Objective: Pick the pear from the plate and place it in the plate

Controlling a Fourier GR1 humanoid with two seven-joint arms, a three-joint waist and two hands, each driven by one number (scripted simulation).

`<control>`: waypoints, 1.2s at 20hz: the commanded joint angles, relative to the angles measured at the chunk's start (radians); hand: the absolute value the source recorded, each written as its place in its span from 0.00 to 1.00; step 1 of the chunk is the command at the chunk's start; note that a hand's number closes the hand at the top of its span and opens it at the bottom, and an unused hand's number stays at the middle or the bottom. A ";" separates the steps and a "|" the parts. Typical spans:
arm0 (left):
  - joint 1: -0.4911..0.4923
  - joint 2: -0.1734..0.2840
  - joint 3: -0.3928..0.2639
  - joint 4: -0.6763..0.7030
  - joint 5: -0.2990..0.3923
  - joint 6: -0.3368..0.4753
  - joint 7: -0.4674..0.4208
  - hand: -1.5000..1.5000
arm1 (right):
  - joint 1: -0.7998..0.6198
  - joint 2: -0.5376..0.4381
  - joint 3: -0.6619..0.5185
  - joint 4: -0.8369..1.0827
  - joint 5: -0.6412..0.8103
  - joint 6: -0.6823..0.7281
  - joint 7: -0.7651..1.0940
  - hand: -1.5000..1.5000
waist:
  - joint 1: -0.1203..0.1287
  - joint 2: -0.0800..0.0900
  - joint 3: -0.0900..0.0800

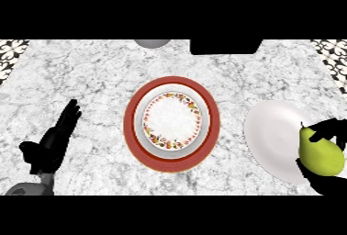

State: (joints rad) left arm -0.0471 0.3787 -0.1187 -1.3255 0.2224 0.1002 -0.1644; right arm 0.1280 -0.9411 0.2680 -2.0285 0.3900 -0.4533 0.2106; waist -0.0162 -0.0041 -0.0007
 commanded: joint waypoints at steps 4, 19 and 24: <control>-0.043 -0.020 0.018 0.021 -0.030 -0.032 0.025 0.50 | -0.156 0.135 0.042 -0.111 0.122 0.135 0.202 1.00 | 0.020 0.005 0.000; 0.044 -0.010 0.061 -0.068 -0.037 -0.092 0.041 0.50 | -0.622 0.616 0.286 0.245 0.305 0.333 0.357 1.00 | 0.036 0.005 0.001; -0.031 -0.061 0.070 0.021 -0.074 -0.070 0.013 0.50 | -0.686 0.793 0.300 0.475 0.381 0.278 0.292 1.00 | 0.027 0.006 0.001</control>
State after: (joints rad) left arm -0.0622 0.3221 -0.0694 -1.3074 0.1471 0.0388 -0.1644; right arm -0.5104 -0.2669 0.5544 -1.6966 0.7212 -0.1463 0.5454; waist 0.0140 0.0019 -0.0006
